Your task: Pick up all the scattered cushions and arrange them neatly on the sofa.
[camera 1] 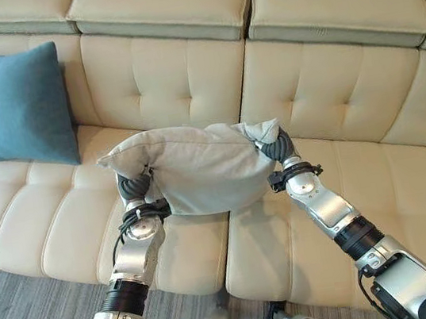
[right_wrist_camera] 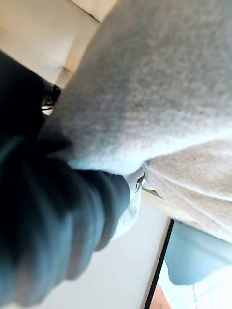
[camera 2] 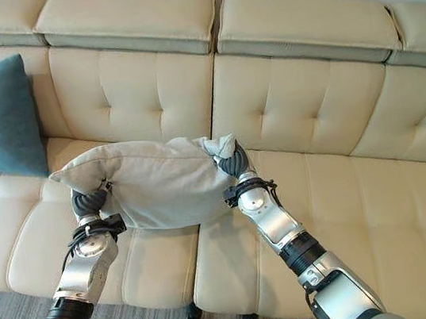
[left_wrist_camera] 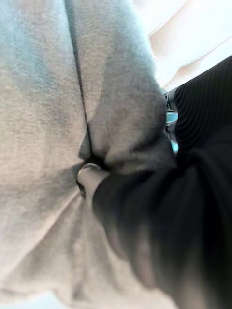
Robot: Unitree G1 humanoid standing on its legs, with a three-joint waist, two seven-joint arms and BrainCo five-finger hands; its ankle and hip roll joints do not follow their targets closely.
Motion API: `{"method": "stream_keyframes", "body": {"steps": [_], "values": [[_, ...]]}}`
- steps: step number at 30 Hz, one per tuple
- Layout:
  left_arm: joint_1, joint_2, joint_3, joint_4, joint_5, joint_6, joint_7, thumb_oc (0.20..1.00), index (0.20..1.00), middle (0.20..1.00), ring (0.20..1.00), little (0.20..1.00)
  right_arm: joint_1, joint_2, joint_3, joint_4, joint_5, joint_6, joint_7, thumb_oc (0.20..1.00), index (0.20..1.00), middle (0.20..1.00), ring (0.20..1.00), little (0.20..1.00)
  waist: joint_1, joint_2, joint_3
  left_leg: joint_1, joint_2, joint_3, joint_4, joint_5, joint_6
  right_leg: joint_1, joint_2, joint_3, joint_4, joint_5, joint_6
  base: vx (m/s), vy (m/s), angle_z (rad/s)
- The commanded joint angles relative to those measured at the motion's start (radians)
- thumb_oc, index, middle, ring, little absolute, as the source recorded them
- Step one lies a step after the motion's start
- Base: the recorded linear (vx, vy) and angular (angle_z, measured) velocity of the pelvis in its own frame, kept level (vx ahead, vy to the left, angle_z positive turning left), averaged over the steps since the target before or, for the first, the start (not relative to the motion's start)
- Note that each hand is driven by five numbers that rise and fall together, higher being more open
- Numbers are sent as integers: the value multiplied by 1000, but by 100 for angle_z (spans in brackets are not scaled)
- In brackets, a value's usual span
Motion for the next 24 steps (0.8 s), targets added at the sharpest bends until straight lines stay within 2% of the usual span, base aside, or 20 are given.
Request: {"method": "stream_keyframes", "body": {"steps": [1, 7, 11, 16, 21, 23, 24], "values": [[-182, 36, -4, -8, 15, -77, -12, 200, 200, 200, 200, 200, -125, -16, -55, -124, -83, -65, -42, 200, 200, 200, 200, 200, -36, -11, 14, 60, -23, 84, -7, -135, -17, 96, 1, 50, 9, -171, 72, 61, 28, -27], [-189, 24, -15, -17, 30, -60, -21, 200, 200, 200, 200, 200, -105, -31, -91, -135, -73, -67, -59, 200, 200, 200, 200, 200, -74, -4, 1, 84, -15, 124, -7, -159, -6, 91, 5, 98, 2, -170, 76, 53, 14, -26], [-217, 9, -27, 7, 37, -55, -9, 200, 200, 200, 200, 200, -116, -15, -67, -102, -54, -70, -54, 200, 200, 200, 200, 200, -85, 4, 12, 82, -12, 136, -7, -161, -6, 75, 7, 114, 7, -166, 76, 7, -11, -23], [-272, -5, -43, 71, 27, -52, 26, 200, 200, 200, 200, 200, -151, 15, -7, 5, -40, -56, -54, 200, 200, 200, 200, 200, -84, 17, 46, 46, -15, 122, -7, -143, -7, 37, 9, 109, 17, -164, 69, 4, -20, -14], [-242, -50, -36, 56, 43, -43, 68, 200, 200, 200, 200, 200, -139, 49, 32, 50, -93, -26, -50, 200, 200, 200, 200, 200, -73, 21, 60, 21, -21, 101, -7, -137, -9, 25, 8, 98, 16, -167, 66, 53, -6, 9], [-266, -53, -45, 79, 51, -39, 82, 200, 200, 200, 200, 200, -166, 51, 41, 88, -99, -22, -56, 200, 200, 200, 200, 200, -70, 20, 67, 15, -21, 97, -7, -134, -10, 23, 8, 95, 14, -166, 65, 8, -25, 6], [-356, -45, -65, 145, 49, -39, 104, 200, 200, 200, 200, 200, -279, 27, 58, 203, -129, 1, -66, 200, 200, 200, 200, 200, -60, 12, 73, -3, -20, 92, -7, -124, -19, 11, 11, 87, 8, -161, 66, -13, -23, 10]]}}
